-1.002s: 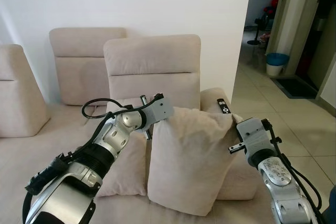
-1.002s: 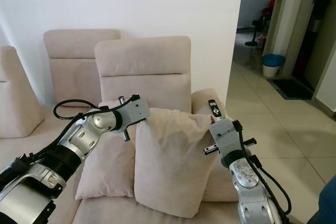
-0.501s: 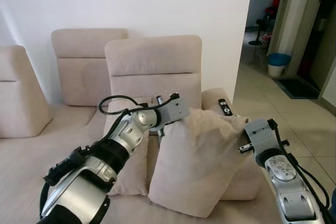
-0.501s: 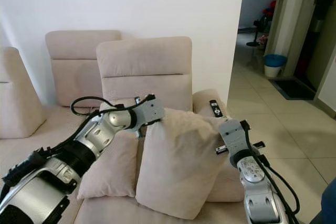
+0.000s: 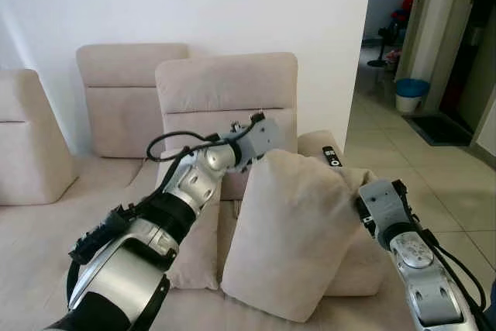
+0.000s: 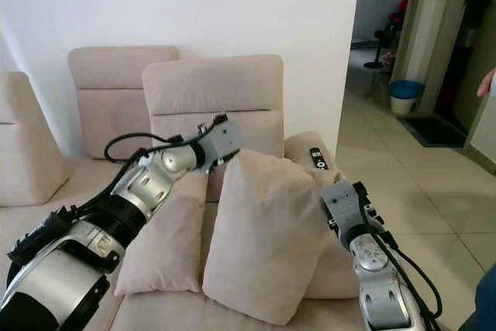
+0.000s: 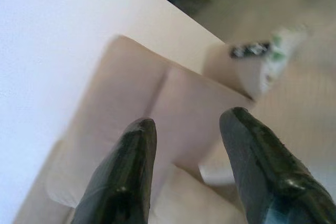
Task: Move the pillow to the sofa from floor
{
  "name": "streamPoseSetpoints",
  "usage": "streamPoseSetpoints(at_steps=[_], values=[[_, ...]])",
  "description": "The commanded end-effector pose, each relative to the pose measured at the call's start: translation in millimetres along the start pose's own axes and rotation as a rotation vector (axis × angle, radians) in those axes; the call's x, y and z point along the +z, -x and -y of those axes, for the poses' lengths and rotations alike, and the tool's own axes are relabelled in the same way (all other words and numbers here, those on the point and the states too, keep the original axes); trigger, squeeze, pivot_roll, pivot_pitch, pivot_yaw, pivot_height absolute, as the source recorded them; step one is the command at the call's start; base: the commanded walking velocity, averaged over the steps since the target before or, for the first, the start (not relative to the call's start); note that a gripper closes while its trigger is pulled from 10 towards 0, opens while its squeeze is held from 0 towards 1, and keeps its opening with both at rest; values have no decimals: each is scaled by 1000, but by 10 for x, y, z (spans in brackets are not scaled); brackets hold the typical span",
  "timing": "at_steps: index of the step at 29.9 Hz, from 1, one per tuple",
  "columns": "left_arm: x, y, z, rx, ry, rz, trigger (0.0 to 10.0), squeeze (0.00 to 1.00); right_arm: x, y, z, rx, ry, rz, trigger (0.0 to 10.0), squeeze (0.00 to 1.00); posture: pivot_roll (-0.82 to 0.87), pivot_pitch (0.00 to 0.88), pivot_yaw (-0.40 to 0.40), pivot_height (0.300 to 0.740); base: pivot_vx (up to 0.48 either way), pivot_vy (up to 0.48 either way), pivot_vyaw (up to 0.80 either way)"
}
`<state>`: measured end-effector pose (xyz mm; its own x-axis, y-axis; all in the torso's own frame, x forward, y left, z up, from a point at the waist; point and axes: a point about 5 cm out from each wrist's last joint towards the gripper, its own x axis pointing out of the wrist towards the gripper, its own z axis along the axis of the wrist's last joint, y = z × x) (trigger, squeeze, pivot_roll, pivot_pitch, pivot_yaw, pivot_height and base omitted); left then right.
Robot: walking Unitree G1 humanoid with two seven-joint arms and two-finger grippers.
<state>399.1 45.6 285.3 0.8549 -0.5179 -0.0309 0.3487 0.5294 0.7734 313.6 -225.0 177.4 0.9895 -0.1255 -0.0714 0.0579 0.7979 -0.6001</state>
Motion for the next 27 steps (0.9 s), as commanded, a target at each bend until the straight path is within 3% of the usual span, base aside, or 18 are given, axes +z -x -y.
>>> streamPoseSetpoints(at_steps=[1, 6, 11, 12, 13, 14, 15, 16, 17, 18, 19, 20, 21, 23, 27], values=[[-3, 6, -60, 33, 30, 7, 10000, 0, 8, -24, 23, -19, 9, -3, 10000, 0, -177, 0, 119, 740, 0, 0, 0], [-33, 2, -13, 6, 36, -6, 10000, 0, 35, -44, 110, -88, 39, 9, 10000, 0, -176, 0, 119, 740, 0, 0, 0], [-110, -6, 152, -66, 89, -31, 10000, 0, 142, -35, 133, -137, 53, 72, 10000, 0, -181, 0, 119, 740, 0, 0, 0], [-147, -10, 251, -95, 154, -39, 10000, 0, 236, -2, 87, -136, 38, 130, 10000, 0, -182, 0, 119, 740, 0, 0, 0], [-147, -10, 251, -95, 154, -39, 10000, 0, 236, -2, 87, -136, 38, 130, 10000, 0, -182, 0, 119, 740, 0, 0, 0], [-181, -17, 335, -104, 250, -40, 10000, 0, 316, 38, 8, -114, 3, 183, 10000, 0, -182, 0, 118, 740, 0, 0, 0], [-181, -17, 335, -104, 250, -40, 10000, 0, 316, 38, 8, -114, 3, 183, 10000, 0, -182, 0, 118, 740, 0, 0, 0], [-203, -22, 388, -98, 334, -35, 10000, 0, 372, 77, -69, -84, -40, 222, 10000, 0, -182, 0, 118, 740, 0, 0, 0], [-203, -22, 388, -98, 334, -35, 10000, 0, 372, 77, -69, -84, -40, 222, 10000, 0, -182, 0, 118, 740, 0, 0, 0], [-226, -24, 431, -85, 432, -20, 10000, 0, 413, 129, -164, -53, -71, 257, 10000, 0, -184, 0, 117, 740, 0, 0, 0], [-302, -4, 501, -35, 668, 22, 10000, 0, 462, 258, -374, -3, -144, 314, 10000, 0, -185, 0, 116, 740, 0, 0, 0], [-302, -4, 501, -35, 668, 22, 10000, 0, 462, 258, -374, -3, -144, 314, 10000, 0, -185, 0, 116, 740, 0, 0, 0], [-339, 9, 526, -18, 741, 30, 10000, 0, 474, 305, -436, 9, -169, 329, 10000, 0, -187, 0, 116, 740, 0, 0, 0], [-384, 30, 557, -8, 786, 33, 10000, 0, 478, 349, -496, 23, -190, 341, 10000, 0, -189, 0, 117, 740, 0, 0, 0], [-493, 94, 653, -5, 837, 31, 10000, 0, 475, 434, -613, 42, -236, 367, 10000, 0, -191, 0, 117, 740, 0, 0, 0]])
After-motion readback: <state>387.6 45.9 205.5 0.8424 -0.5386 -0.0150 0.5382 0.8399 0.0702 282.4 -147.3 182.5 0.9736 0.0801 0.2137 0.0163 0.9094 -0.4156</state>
